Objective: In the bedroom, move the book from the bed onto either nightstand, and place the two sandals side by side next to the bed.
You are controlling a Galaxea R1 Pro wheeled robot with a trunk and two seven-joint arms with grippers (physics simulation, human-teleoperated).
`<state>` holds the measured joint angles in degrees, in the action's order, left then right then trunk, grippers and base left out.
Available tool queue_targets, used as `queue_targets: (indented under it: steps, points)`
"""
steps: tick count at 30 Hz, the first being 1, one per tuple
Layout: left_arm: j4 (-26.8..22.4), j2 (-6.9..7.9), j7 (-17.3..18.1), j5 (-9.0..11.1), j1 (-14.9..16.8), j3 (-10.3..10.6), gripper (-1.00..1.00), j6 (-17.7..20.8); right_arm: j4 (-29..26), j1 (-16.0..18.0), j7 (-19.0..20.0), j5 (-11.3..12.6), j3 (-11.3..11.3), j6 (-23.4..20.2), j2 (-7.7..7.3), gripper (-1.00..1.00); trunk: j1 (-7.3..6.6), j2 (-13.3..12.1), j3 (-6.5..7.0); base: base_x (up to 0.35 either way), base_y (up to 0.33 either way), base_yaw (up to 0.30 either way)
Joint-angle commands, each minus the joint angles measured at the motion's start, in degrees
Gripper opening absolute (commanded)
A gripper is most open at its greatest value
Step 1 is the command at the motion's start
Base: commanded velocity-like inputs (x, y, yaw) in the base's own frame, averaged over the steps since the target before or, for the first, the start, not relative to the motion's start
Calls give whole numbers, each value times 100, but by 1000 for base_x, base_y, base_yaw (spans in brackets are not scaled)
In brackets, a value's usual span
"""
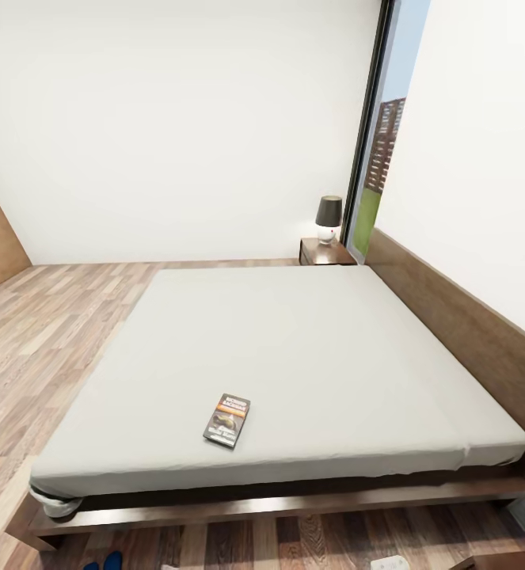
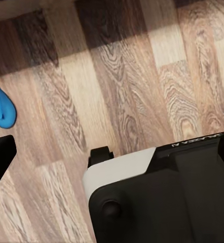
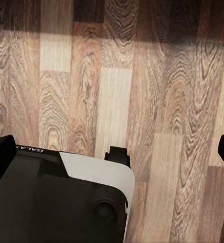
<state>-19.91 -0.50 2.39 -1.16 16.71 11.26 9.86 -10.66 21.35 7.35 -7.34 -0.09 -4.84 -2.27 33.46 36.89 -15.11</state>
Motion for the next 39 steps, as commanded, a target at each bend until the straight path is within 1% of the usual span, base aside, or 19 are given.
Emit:
queue_targets:
  steps: [1,2,3,6,7,9,10,12,13,16,17,19,20,21,22,24,29,35,39]
  points:
    - [-341,3,12,-12,-4,8,100,233,-15,0,21,-56,-5,-34,-1,100,-21,-35,10,0,0,0]
    - [-699,4,14,-9,-7,8,100,439,-15,0,21,-56,-6,-34,-1,100,-43,-75,28,0,0,0]
    - [-699,4,14,-9,-7,8,100,439,-15,0,21,-56,-6,-34,-1,100,-65,-115,46,0,0,0]
    - [-1947,11,28,44,-14,-7,100,1118,-15,0,21,-56,-5,-34,-1,100,-131,-236,100,0,0,0]
    - [-1947,11,28,44,-14,-7,100,1118,-15,0,21,-56,-5,-34,-1,100,-153,-276,118,0,0,0]
    - [-2825,17,33,121,-31,-46,100,1632,-15,0,21,-57,-6,-34,-1,100,-197,-356,154,0,0,0]
    - [-2825,17,33,121,-31,-46,100,1632,-15,0,21,-57,-6,-34,-1,100,-219,-396,172,0,0,0]
    - [-3654,23,34,189,-81,-78,100,2160,-15,0,21,-57,-7,-34,-1,100,-263,-476,208,0,0,0]
    - [-3654,23,34,189,-81,-78,100,2160,-15,0,21,-57,-7,-34,-1,100,-285,-517,225,0,0,0]
    - [-4741,23,38,247,-142,-112,100,2872,-15,0,21,-58,-8,-34,-1,100,-351,-637,279,0,0,0]
    - [-4741,23,38,247,-142,-112,100,2872,-15,0,21,-58,-8,-34,-1,100,-373,-677,297,0,0,0]
    - [-5270,22,39,270,-164,-126,100,3237,-15,0,21,-58,-8,-34,-1,100,-417,-757,333,0,0,0]
    - [-5270,22,39,270,-164,-126,100,3237,-15,0,21,-58,-8,-34,-1,100,-439,-797,351,0,0,0]
    - [-5461,20,40,277,-172,-131,100,3380,-15,0,21,-57,-8,-34,-1,100,-460,-837,369,0,0,0]
    - [-5461,20,40,277,-172,-131,100,3380,-15,0,21,-57,-8,-34,-1,100,-482,-878,387,0,0,0]
    - [-5727,18,41,278,-181,-138,100,3587,-15,0,21,-57,-8,-34,-5,100,-526,-958,423,0,0,0]
    - [-5943,17,40,273,-168,-141,100,3766,-15,0,21,-52,-12,-34,-7,100,-636,-1158,513,0,0,0]
    - [-6052,16,29,253,-142,-140,100,3856,-15,0,21,-46,-15,-34,-9,100,-767,-1398,620,0,0,0]
    - [-6107,14,21,253,-123,-136,100,3894,-15,0,21,-38,-22,-31,-9,100,-767,-1398,620,0,0,0]
